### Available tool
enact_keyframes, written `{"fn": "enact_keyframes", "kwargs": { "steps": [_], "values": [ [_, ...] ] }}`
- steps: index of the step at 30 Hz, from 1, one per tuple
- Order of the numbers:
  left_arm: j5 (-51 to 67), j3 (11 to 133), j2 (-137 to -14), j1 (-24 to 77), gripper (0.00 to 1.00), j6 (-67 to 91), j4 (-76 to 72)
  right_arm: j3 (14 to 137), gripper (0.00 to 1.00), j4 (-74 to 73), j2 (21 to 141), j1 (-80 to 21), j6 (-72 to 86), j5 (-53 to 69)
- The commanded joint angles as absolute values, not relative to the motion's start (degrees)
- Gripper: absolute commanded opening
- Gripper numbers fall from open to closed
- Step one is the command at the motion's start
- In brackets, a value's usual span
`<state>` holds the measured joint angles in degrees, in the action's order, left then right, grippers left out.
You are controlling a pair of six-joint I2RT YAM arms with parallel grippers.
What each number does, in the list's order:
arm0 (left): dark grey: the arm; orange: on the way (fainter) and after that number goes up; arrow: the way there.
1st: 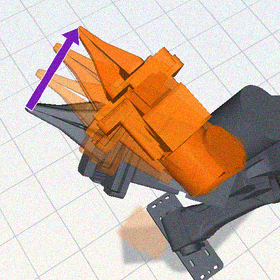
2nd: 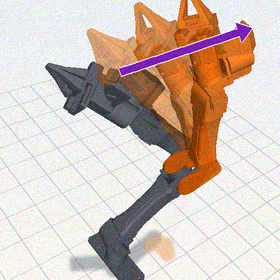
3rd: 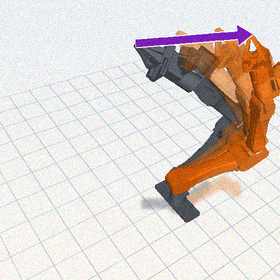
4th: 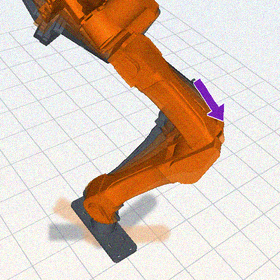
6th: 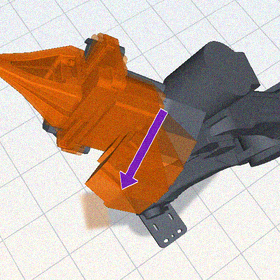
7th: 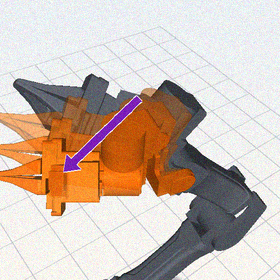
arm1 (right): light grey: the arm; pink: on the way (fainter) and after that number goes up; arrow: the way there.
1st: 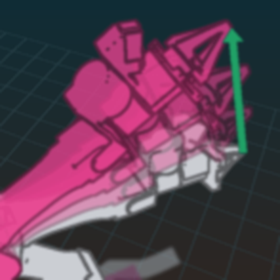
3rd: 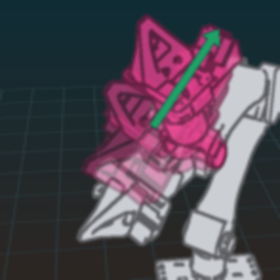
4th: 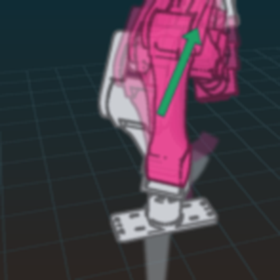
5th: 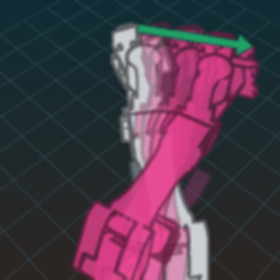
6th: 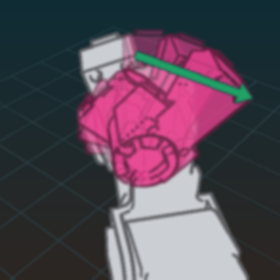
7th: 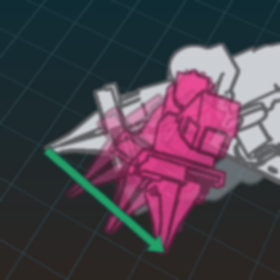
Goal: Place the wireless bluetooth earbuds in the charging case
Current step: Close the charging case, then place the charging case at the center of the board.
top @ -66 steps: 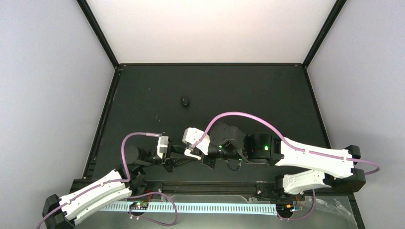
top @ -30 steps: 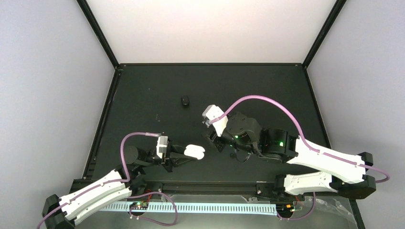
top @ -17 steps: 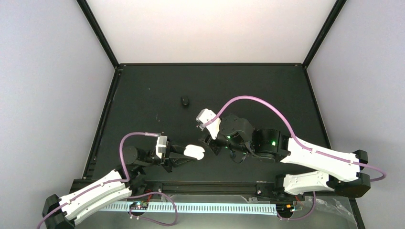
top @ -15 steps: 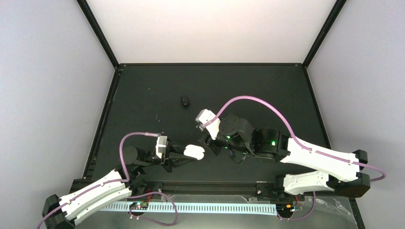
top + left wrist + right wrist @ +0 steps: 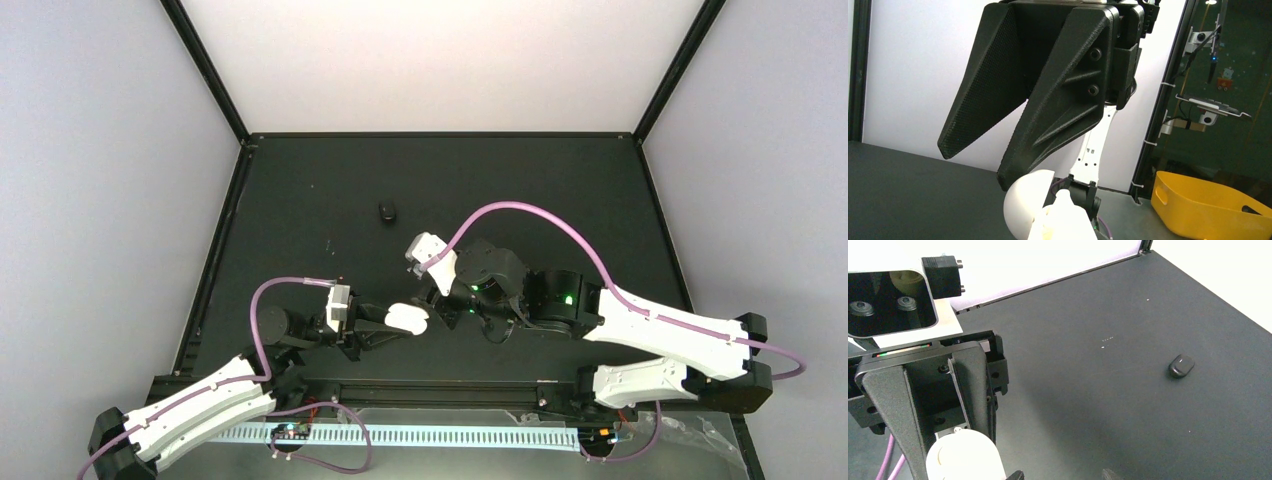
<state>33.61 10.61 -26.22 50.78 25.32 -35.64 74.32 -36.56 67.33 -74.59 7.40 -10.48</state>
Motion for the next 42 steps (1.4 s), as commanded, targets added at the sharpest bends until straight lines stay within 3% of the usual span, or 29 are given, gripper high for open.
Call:
{"fn": "enact_keyframes", "kwargs": {
  "steps": [1,16,19,23,27,29,36,42],
  "values": [
    [34.2,10.9,-25.8,51.2,0.01,25.5,-38.2,74.1,0.40,-37.5,67.5,-74.5,6.6,-9.4],
    [33.8,10.9,-26.1,51.2,0.01,25.4,-38.2,74.0,0.40,-37.8,67.4,-74.5,5.9,-6.5],
    [32.8,11.0,-26.0,51.2,0.01,25.3,-37.3,73.6,0.39,-37.2,66.2,-74.5,7.6,-13.0],
    [21.6,11.9,-25.1,51.2,0.02,24.9,-28.3,69.7,0.46,-33.1,60.4,-71.5,12.6,-24.5],
    [1.4,14.7,-26.3,50.6,0.02,27.4,-16.9,61.5,0.54,-26.6,53.9,-61.2,18.4,-18.4],
    [-2.8,18.1,-29.9,48.5,0.02,28.4,-10.5,57.7,0.58,-25.0,52.4,-57.7,21.2,-15.9],
    [15.4,25.1,-52.5,27.0,0.02,37.5,-6.5,49.7,0.63,-22.7,51.7,-56.0,22.8,-16.2],
    [20.8,32.3,-70.1,14.8,0.02,36.3,-3.6,46.0,0.63,-21.1,49.6,-55.9,22.5,-15.6]
  ]
}}
